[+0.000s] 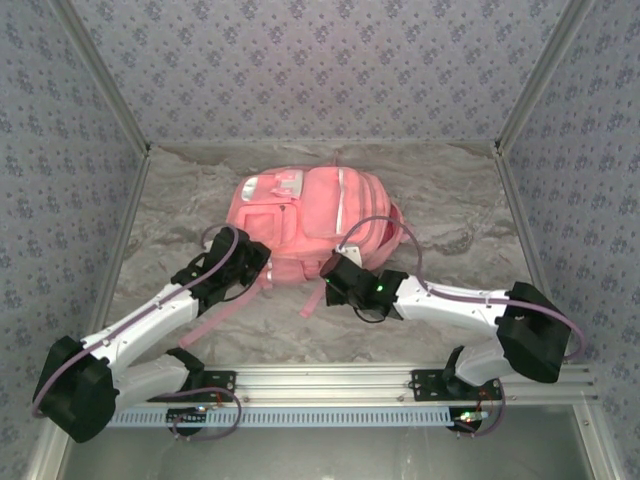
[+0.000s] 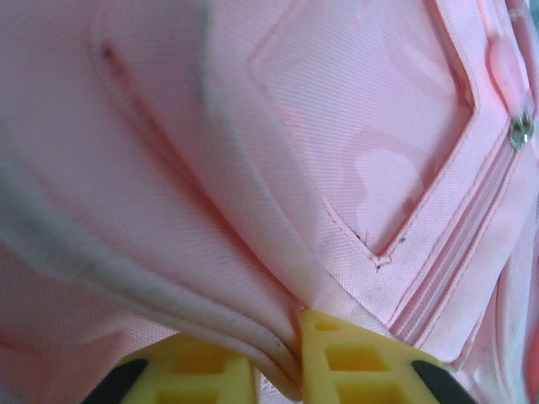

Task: Pack the student bag

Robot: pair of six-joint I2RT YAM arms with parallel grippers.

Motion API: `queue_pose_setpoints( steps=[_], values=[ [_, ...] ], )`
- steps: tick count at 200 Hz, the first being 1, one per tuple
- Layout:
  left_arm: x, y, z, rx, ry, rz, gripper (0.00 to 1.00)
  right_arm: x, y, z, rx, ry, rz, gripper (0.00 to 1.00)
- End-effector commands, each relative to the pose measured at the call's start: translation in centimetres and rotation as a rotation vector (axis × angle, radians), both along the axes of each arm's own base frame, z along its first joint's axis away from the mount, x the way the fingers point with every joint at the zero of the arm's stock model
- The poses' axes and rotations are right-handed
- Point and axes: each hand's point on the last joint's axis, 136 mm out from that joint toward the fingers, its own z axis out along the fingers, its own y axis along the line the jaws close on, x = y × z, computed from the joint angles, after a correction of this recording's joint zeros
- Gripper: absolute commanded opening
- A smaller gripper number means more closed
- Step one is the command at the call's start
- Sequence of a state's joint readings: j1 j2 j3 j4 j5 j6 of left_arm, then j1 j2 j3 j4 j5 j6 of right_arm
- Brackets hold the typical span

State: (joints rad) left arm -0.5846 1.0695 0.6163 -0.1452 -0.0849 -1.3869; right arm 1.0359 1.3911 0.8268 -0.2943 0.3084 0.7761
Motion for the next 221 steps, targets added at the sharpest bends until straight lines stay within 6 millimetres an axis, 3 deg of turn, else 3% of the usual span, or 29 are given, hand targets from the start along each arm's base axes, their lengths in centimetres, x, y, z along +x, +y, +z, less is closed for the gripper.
queue_pose_setpoints(
  steps=[1, 41, 60, 74, 92, 115, 136, 151, 178, 221],
  values=[
    [1.2, 2.0, 1.8, 0.065, -0.084, 0.070, 0.05, 0.1, -2.8, -0.7, -0.102, -0.016, -0.026, 0.00],
    [1.4, 3.4, 2.6, 0.098, -0.094, 0.096, 0.01, 0.1, -3.7, -0.6, -0.128, -0.025, -0.020, 0.00],
    [1.4, 3.2, 2.7, 0.092, -0.097, 0.087, 0.01, -0.1, -2.4, -0.5, -0.088, -0.016, 0.030, 0.00],
    [1.5, 2.8, 2.5, 0.083, -0.089, 0.075, 0.01, -0.7, -0.3, -0.5, -0.017, 0.006, 0.097, 0.00],
    [1.5, 2.2, 2.4, 0.062, -0.083, 0.057, 0.01, -1.2, 1.6, -0.1, 0.018, 0.017, 0.115, 0.23],
    [1.4, 1.4, 2.6, 0.039, -0.086, 0.034, 0.00, -1.2, 2.1, 1.5, -0.020, -0.048, 0.051, 0.40],
    [1.3, 0.8, 2.9, 0.034, -0.093, 0.011, 0.00, -1.7, 1.7, 1.4, -0.046, 0.006, -0.031, 0.44],
    [1.2, 0.5, 2.9, 0.031, -0.092, 0.003, 0.00, -2.1, 2.4, 1.0, 0.000, 0.036, -0.009, 0.50],
    [1.1, 0.3, 3.0, 0.014, -0.095, -0.008, 0.00, -2.6, 4.4, 1.3, 0.223, 0.027, 0.072, 0.59],
    [1.4, -0.6, 3.7, -0.005, -0.115, -0.042, 0.00, -3.1, 4.3, 1.7, 0.520, -0.145, 0.133, 0.61]
  ],
)
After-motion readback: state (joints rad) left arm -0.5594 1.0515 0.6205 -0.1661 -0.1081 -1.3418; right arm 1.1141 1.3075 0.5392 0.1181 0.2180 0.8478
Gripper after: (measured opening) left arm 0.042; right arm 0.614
